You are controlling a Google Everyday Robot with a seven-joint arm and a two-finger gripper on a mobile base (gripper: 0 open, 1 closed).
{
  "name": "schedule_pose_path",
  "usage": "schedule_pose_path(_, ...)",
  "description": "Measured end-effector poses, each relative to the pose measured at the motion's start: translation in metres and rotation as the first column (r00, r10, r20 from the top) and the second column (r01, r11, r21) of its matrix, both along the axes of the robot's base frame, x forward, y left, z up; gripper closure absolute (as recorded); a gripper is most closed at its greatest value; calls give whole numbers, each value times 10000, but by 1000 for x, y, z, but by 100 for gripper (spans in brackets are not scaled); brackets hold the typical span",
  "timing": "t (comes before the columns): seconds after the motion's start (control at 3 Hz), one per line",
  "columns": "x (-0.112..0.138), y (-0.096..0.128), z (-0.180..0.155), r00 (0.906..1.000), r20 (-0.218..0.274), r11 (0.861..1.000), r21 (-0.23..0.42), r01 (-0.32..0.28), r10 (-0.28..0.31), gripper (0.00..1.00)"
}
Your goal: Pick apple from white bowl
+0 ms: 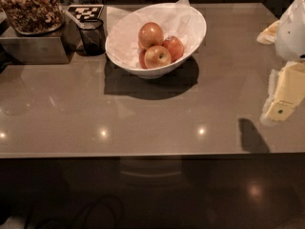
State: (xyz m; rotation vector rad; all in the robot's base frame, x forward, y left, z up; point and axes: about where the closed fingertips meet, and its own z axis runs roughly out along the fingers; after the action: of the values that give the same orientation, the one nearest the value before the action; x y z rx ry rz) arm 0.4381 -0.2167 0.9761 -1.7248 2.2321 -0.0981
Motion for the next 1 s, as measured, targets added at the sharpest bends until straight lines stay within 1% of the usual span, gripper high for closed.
schedule_pose_path(0.33,0,0,0,10000,3,10000,3,1,-1,0)
schedule_pose_path(0.67,3,2,5,9996,290,9996,273,48,-56,0)
schedule_pose_path(1.0,23,8,27,9937,1078,9898,1418,139,-294,0)
